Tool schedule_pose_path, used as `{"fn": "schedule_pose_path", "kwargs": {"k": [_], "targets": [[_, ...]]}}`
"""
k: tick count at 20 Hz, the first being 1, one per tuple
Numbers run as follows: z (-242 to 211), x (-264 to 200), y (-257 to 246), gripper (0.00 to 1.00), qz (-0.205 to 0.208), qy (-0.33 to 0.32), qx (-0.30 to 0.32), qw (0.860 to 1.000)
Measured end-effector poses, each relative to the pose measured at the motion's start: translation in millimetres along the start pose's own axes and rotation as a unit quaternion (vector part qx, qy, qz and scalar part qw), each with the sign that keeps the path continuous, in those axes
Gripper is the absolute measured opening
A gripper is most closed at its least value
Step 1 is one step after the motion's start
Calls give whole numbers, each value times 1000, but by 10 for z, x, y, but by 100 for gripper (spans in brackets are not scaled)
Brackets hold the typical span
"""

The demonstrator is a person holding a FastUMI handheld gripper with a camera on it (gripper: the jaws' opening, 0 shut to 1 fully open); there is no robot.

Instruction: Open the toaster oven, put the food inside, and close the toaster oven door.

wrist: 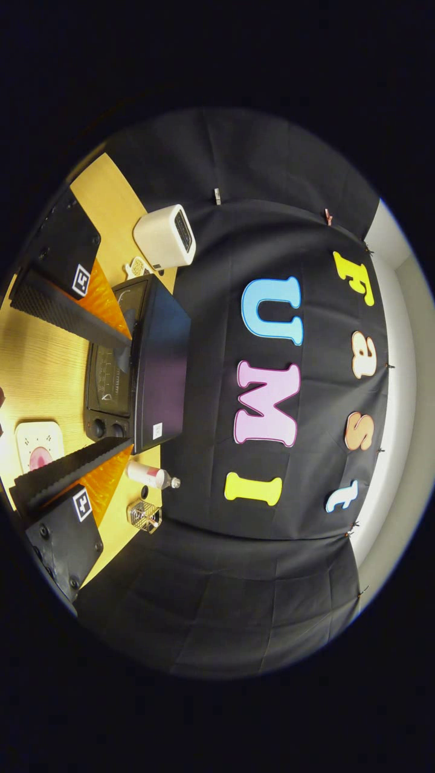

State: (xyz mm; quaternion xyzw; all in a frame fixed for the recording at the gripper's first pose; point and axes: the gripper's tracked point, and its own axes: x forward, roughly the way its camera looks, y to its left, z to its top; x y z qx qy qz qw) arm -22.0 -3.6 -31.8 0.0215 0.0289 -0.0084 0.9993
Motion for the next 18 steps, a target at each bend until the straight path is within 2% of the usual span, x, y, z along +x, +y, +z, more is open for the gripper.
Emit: {"fn": "schedule_pose_path", "kwargs": {"k": [18], "targets": [[-141,80,-7,98,-12,26,15,999]]}}
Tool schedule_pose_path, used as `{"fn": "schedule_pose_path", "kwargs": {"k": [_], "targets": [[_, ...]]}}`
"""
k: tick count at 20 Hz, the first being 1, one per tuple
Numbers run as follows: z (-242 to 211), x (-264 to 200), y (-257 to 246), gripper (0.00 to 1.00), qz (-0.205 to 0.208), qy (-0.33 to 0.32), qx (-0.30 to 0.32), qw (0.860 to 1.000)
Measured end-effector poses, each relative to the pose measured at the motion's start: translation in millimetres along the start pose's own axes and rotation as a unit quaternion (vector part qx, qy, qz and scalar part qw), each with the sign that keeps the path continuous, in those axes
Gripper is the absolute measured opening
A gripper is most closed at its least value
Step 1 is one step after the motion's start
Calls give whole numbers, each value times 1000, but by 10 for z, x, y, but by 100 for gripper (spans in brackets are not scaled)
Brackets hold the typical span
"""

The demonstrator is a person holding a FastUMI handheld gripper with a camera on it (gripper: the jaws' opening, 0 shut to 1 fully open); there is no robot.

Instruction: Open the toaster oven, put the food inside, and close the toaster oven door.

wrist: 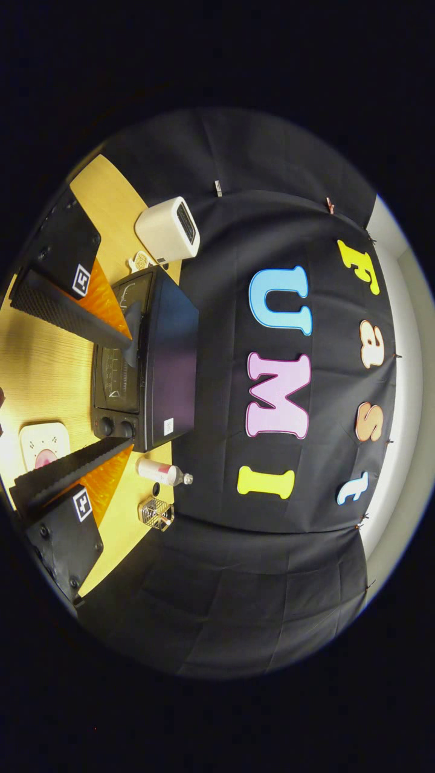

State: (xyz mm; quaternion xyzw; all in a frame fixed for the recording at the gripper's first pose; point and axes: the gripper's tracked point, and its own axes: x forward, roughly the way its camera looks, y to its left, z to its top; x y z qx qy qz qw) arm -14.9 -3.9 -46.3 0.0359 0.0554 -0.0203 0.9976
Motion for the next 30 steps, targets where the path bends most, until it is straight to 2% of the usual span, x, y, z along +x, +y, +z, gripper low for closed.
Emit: {"fn": "schedule_pose_path", "kwargs": {"k": [6,12,20,26,30], "targets": [[-3,193,137,98,10,5,3,1000],[-152,754,434,98,18,42,16,999],[-465,1397,760,98,1,89,34,995],[-545,1428,796,100,4,112,47,993],[-641,1391,798,100,14,141,100,985]]}}
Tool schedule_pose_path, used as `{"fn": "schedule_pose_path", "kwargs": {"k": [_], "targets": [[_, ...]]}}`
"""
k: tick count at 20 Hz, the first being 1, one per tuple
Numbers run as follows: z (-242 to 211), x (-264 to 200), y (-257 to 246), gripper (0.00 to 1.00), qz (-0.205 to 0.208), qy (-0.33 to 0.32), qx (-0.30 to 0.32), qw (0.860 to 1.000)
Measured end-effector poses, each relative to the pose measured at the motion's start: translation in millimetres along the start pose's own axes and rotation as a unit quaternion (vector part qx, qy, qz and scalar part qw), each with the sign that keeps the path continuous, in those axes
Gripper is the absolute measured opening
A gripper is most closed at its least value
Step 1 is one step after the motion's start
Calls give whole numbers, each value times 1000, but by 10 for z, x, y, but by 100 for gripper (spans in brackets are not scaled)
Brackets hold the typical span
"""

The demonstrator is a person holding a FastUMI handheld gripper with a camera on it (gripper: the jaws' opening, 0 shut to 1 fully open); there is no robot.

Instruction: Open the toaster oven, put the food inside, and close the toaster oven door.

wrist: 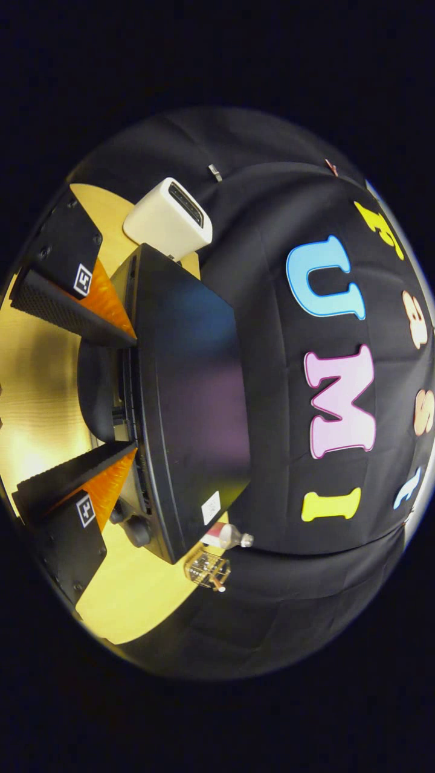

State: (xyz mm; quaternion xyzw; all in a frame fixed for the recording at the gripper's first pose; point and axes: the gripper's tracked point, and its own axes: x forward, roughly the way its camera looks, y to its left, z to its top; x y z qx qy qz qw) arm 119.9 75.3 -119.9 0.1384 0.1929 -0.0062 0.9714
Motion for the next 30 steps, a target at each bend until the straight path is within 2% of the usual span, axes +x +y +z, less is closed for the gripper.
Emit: {"fn": "schedule_pose_path", "kwargs": {"k": [7,15,19,23,30], "targets": [[-169,-228,-28,100,-2,-1,-24,1000],[-652,-589,-95,100,10,32,-29,999],[-1153,-704,-180,95,16,87,-53,995],[-1664,-739,-396,97,2,167,-18,986],[-1125,-1049,-724,99,31,102,-73,992]]}}
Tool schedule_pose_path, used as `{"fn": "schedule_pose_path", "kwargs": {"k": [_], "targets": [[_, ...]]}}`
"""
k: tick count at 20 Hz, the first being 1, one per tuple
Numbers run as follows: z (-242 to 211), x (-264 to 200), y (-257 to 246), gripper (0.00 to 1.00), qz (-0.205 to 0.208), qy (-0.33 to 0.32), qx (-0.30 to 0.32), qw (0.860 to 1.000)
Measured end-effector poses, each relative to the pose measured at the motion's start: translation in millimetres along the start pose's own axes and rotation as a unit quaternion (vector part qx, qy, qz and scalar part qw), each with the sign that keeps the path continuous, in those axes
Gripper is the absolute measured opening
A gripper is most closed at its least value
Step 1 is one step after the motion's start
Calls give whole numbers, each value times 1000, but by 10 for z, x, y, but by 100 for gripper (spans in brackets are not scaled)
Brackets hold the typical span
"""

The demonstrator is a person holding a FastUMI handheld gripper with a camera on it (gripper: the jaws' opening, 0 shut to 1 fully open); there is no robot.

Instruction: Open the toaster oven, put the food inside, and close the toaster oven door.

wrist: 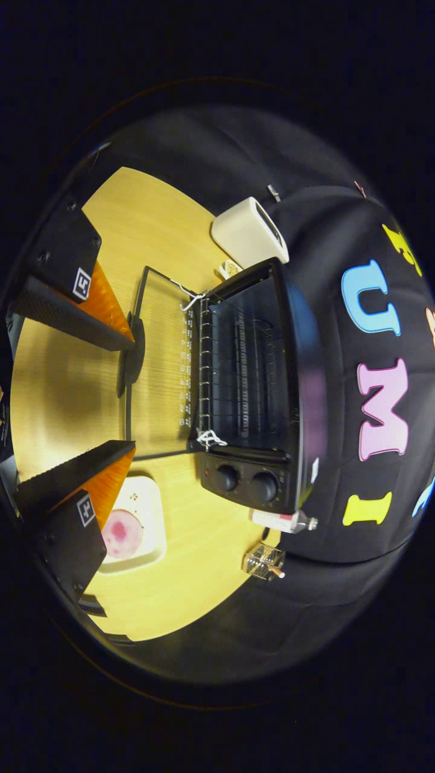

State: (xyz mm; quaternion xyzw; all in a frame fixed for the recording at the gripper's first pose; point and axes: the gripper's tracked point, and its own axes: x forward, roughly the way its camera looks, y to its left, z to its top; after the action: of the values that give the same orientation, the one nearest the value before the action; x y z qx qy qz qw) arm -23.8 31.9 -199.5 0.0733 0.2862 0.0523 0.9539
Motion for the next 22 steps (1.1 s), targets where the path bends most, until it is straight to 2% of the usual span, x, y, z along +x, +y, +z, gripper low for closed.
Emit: {"fn": "schedule_pose_path", "kwargs": {"k": [4,8,12,15,22], "targets": [[224,-250,-546,99,-10,-14,-51,999],[247,-364,-1266,98,-34,11,-50,998],[-15,-421,-1924,98,-57,71,-27,995],[-285,-369,-2243,98,-57,114,-10,992],[-874,9,-2430,97,-24,199,-14,980]]}}
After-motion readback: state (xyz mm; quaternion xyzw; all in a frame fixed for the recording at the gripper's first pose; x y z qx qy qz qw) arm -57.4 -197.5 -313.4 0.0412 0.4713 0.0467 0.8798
